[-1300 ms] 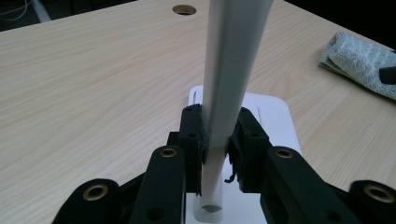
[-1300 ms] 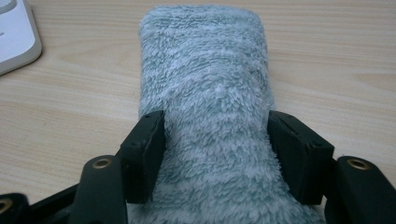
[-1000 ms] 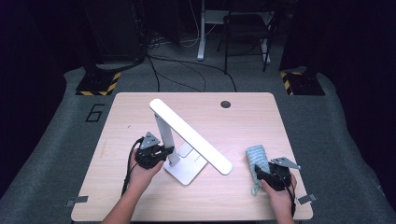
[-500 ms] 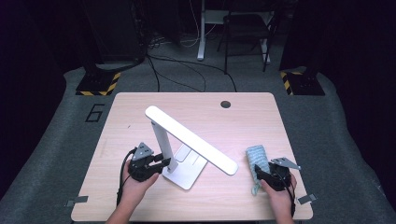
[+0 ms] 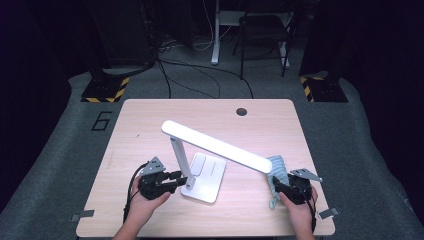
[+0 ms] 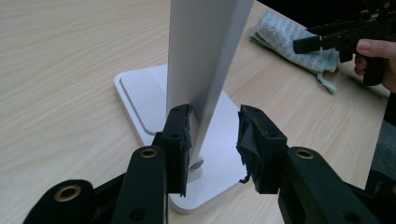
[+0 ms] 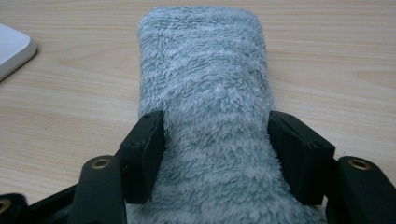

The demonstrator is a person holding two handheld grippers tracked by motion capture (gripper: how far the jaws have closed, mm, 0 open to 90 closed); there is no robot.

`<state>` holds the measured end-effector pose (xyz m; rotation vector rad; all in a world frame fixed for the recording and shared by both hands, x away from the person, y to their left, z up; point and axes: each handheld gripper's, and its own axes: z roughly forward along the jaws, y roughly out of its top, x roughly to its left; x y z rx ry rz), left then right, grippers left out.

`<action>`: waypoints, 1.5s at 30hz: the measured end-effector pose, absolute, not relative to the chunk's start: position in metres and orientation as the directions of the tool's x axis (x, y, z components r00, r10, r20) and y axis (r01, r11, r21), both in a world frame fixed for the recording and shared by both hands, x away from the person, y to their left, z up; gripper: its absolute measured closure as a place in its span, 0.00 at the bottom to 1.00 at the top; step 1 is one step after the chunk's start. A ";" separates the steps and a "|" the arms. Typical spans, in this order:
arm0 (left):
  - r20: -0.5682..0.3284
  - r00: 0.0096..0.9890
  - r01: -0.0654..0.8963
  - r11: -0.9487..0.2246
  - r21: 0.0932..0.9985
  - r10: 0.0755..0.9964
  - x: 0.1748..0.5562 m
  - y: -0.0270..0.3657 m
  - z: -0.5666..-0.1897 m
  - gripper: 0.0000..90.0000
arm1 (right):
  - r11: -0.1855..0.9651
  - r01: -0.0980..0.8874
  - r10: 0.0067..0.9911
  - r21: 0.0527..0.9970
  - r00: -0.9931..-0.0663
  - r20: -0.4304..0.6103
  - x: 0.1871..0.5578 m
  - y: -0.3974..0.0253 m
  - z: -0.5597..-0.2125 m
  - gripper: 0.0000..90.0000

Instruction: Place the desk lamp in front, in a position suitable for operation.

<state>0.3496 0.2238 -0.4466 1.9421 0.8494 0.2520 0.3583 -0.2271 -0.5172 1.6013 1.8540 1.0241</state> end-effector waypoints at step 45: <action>-0.112 0.892 0.297 -0.382 0.875 0.438 0.343 0.208 -0.440 0.50 | 0.044 0.600 0.978 0.799 -0.191 0.089 0.357 -0.226 -0.516 0.40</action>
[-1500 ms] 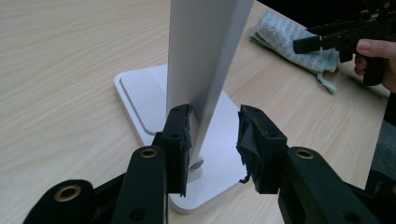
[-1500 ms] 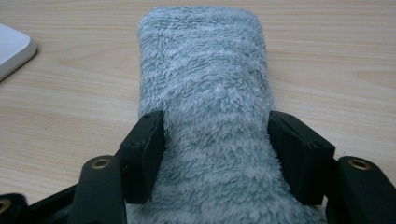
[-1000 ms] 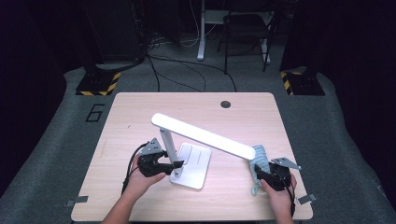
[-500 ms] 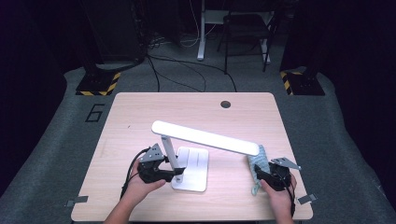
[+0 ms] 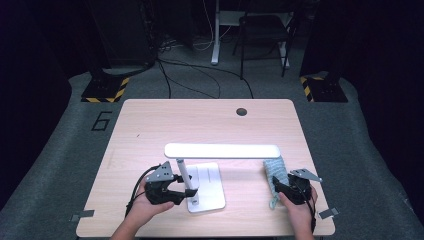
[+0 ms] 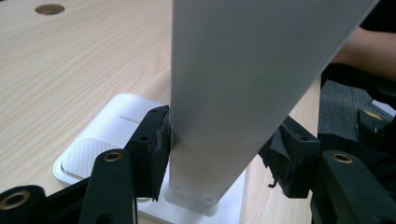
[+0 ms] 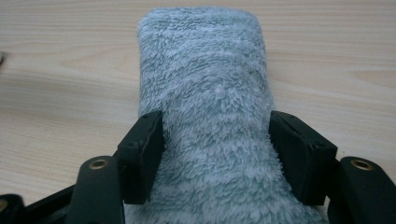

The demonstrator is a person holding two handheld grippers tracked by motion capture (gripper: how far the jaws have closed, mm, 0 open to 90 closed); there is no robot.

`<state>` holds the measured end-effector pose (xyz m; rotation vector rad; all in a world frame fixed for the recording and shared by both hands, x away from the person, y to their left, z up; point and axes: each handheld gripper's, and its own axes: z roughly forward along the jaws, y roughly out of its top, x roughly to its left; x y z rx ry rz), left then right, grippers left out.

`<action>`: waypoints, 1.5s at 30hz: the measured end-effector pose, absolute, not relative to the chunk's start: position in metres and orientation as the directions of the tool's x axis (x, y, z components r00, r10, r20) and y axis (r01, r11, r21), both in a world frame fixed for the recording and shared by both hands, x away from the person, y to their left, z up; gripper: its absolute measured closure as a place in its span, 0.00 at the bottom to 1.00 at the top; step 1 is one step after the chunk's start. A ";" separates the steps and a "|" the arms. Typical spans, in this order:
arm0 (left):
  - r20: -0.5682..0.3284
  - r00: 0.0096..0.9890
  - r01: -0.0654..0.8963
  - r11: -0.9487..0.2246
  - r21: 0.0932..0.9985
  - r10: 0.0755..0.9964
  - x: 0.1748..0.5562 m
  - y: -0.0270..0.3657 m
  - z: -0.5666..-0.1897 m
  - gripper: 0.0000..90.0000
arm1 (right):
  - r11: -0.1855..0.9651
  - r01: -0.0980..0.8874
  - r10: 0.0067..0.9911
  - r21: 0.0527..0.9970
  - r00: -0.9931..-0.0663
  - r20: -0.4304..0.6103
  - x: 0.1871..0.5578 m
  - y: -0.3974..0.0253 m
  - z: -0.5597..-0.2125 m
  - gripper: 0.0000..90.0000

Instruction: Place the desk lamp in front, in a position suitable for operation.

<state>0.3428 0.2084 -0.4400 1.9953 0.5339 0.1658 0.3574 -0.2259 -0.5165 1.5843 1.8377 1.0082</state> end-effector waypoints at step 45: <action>-0.093 0.892 0.277 -0.373 0.886 0.442 0.332 0.201 -0.441 0.56 | 0.177 0.549 0.938 0.817 -0.345 0.029 0.350 -0.197 -0.495 0.65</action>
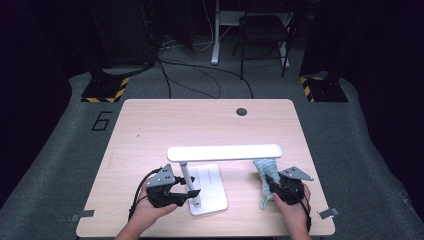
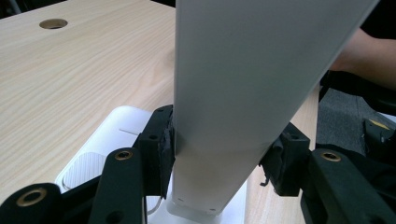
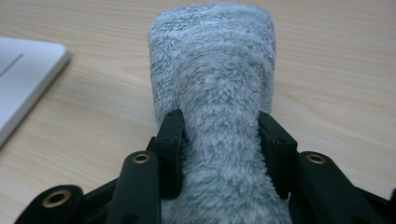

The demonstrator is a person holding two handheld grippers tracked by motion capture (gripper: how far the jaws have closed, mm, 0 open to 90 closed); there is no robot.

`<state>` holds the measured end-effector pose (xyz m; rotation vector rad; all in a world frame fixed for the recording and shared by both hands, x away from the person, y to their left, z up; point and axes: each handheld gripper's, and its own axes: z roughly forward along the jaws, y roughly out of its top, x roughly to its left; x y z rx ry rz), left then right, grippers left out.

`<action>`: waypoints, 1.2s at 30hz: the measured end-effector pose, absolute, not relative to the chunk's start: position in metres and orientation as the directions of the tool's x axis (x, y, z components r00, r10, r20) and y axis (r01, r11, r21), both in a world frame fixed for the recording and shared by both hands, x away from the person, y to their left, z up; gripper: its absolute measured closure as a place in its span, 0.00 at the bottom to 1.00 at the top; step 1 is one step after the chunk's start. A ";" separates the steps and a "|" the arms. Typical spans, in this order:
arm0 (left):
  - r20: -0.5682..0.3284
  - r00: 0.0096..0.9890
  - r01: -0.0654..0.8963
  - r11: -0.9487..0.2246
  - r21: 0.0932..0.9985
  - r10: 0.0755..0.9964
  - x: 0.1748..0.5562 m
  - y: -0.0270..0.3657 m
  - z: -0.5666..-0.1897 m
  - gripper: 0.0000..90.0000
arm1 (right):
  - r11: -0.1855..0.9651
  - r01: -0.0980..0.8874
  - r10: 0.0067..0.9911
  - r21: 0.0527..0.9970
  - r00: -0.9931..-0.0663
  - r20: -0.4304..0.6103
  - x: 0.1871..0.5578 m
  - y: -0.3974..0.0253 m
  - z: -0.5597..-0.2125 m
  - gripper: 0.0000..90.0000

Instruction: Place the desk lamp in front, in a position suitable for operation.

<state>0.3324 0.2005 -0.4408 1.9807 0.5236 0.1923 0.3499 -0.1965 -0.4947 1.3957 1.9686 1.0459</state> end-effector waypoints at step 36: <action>-0.087 0.900 0.257 -0.359 0.897 0.427 0.330 0.198 -0.444 0.57 | 0.308 0.499 0.717 0.810 -0.682 0.147 0.334 -0.061 -0.495 0.62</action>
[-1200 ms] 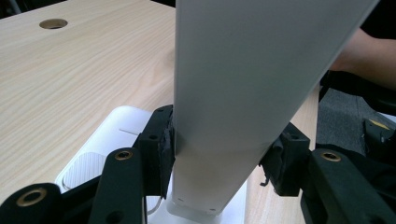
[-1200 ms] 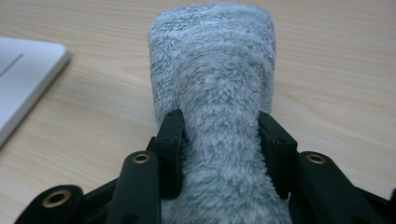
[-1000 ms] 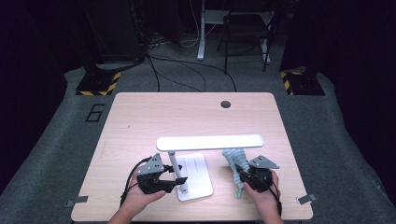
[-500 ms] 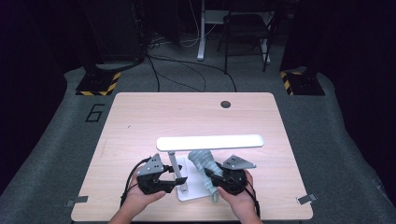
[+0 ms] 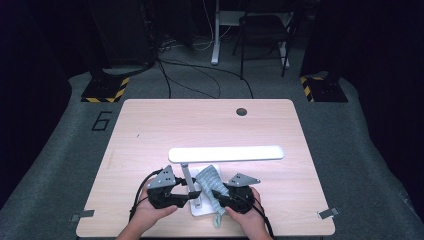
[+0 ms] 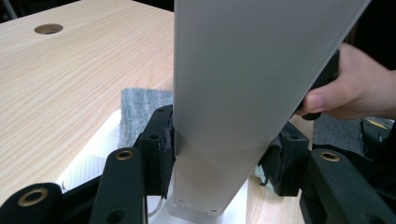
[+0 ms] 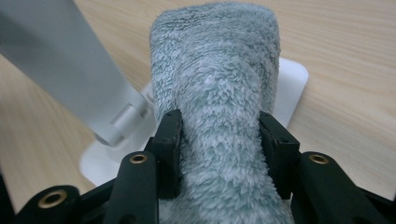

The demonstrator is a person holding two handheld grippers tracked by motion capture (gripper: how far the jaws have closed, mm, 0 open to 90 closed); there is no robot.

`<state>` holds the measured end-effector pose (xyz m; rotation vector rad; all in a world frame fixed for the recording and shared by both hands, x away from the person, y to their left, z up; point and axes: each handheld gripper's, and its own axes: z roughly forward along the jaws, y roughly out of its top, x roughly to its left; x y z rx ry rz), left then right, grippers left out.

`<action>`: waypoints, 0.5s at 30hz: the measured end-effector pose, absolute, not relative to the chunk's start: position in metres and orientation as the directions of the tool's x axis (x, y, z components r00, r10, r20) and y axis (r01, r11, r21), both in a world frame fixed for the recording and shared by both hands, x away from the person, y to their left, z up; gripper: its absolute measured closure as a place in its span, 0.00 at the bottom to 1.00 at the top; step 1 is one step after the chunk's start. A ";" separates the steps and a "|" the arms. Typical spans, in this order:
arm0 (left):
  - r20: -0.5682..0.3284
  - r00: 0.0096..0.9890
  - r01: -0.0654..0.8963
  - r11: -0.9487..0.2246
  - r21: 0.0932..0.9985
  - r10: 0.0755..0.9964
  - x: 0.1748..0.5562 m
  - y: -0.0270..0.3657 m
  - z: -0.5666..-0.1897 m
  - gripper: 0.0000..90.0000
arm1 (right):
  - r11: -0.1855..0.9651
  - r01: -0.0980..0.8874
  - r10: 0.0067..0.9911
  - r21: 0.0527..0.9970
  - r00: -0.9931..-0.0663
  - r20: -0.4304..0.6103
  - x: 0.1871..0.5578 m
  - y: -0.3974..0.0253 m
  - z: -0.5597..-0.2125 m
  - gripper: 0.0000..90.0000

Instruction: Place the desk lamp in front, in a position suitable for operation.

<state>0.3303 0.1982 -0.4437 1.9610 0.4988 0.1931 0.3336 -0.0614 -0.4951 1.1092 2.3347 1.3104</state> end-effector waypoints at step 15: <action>-0.109 0.911 0.262 -0.355 0.897 0.398 0.332 0.199 -0.445 0.56 | 0.318 0.387 0.751 0.866 -0.660 0.019 0.324 -0.071 -0.495 0.38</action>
